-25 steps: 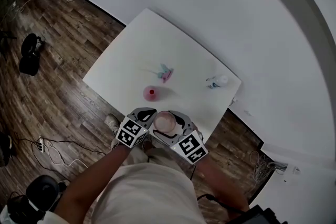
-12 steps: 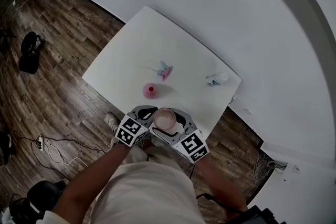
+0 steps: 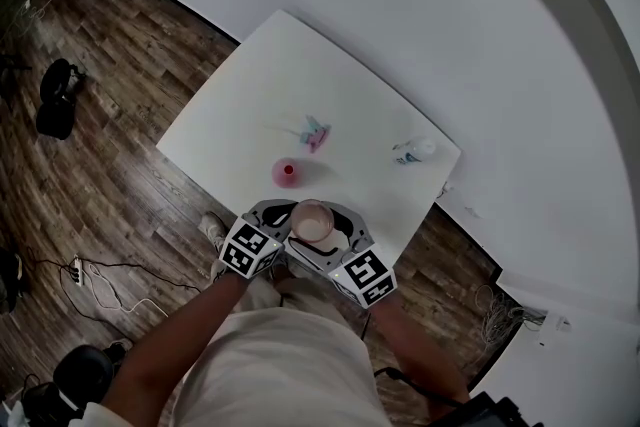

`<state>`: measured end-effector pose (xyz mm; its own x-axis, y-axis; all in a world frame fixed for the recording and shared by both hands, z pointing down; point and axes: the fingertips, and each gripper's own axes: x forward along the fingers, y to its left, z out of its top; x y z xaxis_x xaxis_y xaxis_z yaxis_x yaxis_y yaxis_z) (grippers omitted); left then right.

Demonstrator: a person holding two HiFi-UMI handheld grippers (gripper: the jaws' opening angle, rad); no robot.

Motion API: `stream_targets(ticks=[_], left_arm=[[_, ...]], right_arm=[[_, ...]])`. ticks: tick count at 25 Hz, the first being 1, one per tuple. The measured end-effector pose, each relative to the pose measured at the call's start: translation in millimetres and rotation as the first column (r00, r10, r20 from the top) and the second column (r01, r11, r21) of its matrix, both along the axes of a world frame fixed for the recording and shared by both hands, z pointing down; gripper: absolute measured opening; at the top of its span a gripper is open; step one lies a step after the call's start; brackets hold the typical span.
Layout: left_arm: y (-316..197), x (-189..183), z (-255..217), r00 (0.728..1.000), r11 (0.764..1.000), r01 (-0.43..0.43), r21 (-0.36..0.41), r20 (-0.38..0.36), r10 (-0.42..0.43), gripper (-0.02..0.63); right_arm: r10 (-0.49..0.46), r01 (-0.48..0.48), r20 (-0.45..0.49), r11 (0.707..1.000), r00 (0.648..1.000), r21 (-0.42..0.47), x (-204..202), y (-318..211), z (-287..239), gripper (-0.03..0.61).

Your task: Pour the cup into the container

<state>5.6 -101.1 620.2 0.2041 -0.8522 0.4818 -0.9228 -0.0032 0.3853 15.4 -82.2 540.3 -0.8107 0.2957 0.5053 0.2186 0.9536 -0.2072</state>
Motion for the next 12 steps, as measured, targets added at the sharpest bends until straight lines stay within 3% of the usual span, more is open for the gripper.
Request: stream_targets(ticks=[12], left_arm=[[4, -11, 7, 0.999, 1.000, 0.024, -0.006, -0.025, -0.024, 0.011]], right_arm=[[-0.009, 0.008, -0.009, 1.000, 1.000, -0.012, -14, 3, 5, 0.360]])
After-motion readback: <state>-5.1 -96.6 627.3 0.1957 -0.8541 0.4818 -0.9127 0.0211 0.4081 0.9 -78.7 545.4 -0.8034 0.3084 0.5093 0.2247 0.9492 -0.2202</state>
